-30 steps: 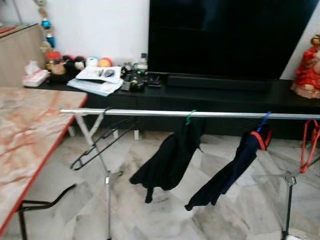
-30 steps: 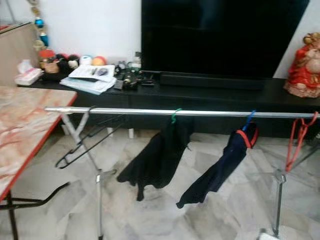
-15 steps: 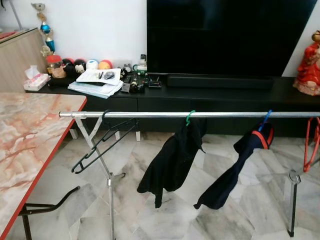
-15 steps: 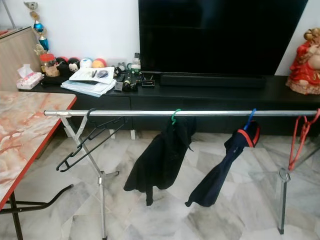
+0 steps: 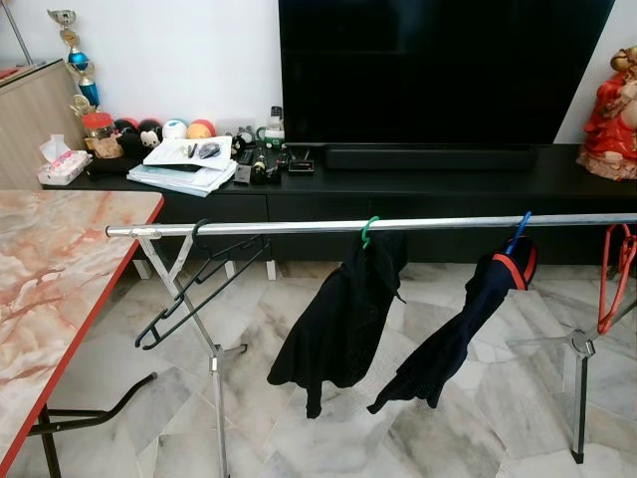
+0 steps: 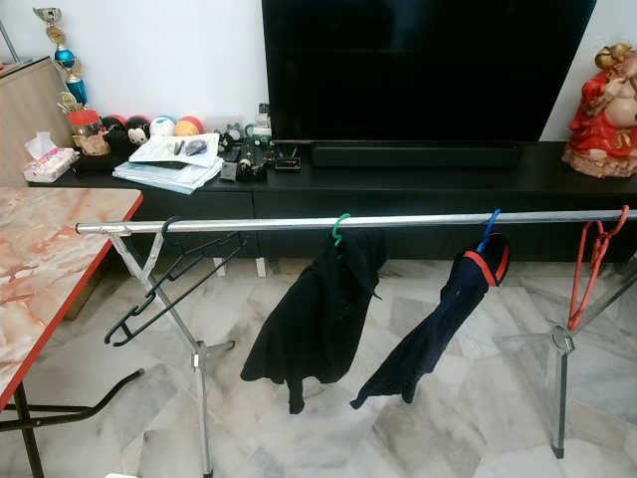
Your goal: Hang hanger
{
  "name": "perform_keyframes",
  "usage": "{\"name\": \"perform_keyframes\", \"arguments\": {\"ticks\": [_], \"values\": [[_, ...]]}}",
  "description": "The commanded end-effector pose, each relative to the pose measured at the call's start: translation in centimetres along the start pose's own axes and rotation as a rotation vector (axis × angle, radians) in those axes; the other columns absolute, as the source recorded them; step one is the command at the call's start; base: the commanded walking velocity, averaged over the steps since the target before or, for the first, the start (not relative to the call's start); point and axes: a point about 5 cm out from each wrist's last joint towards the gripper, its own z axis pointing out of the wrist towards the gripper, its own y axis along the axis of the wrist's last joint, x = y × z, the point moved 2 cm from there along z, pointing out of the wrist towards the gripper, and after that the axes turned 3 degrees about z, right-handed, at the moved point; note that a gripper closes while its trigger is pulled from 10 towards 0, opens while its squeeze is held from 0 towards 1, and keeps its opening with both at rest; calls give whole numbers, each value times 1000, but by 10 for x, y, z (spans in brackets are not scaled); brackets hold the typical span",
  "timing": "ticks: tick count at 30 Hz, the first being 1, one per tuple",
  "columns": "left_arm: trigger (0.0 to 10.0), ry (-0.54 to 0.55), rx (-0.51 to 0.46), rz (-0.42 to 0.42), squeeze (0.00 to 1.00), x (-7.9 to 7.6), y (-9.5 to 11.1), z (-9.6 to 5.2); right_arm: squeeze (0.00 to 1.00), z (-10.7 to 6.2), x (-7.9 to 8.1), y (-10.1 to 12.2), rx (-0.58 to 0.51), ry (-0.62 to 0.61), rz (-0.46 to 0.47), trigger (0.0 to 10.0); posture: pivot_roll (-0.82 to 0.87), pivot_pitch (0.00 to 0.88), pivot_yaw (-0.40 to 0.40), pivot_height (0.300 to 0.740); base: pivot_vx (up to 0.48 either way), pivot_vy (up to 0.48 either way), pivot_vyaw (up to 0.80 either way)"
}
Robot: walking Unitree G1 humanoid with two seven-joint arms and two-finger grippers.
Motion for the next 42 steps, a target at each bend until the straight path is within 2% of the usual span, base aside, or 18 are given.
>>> {"name": "perform_keyframes", "arguments": {"ticks": [1, 15, 27, 42], "values": [[10000, 4, 13, -5, 0, 1, -1, 0, 0, 0, -3, 1, 8, 7, 22, 10000, 120, 0, 13, 740, 0, 0, 0], [10000, -11, 12, -4, 0, -3, -2, 0, 0, -7, -25, -13, 42, 10, 19, 10000, 128, 0, 7, 740, 17, 0, 0], [10000, -12, -3, -15, 0, -3, 2, 1, 0, -5, -16, -13, 49, 30, 17, 10000, 130, 0, 1, 740, 272, 0, 0], [10000, -13, -21, -30, 0, -7, 13, 4, 0, -2, -13, -2, 25, 51, 10, 10000, 140, 0, -6, 740, 316, 0, 0]]}}
